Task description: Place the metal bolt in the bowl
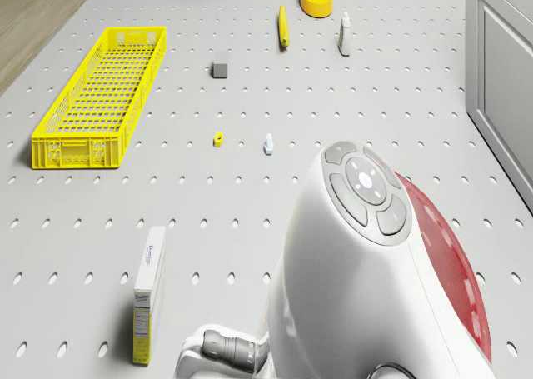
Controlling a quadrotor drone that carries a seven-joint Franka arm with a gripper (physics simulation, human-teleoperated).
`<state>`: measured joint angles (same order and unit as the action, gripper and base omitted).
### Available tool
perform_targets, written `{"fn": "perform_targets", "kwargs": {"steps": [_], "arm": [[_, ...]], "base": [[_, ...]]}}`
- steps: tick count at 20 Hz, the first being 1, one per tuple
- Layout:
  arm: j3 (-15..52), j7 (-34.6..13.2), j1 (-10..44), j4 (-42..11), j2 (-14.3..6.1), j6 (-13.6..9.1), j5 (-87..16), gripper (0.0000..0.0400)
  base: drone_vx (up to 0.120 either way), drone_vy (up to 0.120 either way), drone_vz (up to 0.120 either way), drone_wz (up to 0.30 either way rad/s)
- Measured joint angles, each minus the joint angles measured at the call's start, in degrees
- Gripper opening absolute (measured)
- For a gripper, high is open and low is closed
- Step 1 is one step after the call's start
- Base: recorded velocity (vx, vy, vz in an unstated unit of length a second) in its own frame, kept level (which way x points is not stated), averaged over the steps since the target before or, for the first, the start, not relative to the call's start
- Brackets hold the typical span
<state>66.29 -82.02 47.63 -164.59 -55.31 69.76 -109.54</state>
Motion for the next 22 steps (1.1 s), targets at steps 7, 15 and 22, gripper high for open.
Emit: {"fn": "perform_targets", "kwargs": {"steps": [7, 15, 22], "arm": [[4.02, -5.46, 8.27, -1.24, -3.53, -2.91, -3.88, 0.04], [5.91, -7.9, 11.62, -1.31, -6.48, -2.32, -3.77, 0.04], [6.89, -9.01, 12.94, -1.19, -8.72, -0.74, -2.82, 0.04]], "base": [[0.12, 0.0, -0.12, 0.0], [0.12, 0.0, -0.12, 0.0], [0.12, 0.0, -0.091, 0.0]]}}
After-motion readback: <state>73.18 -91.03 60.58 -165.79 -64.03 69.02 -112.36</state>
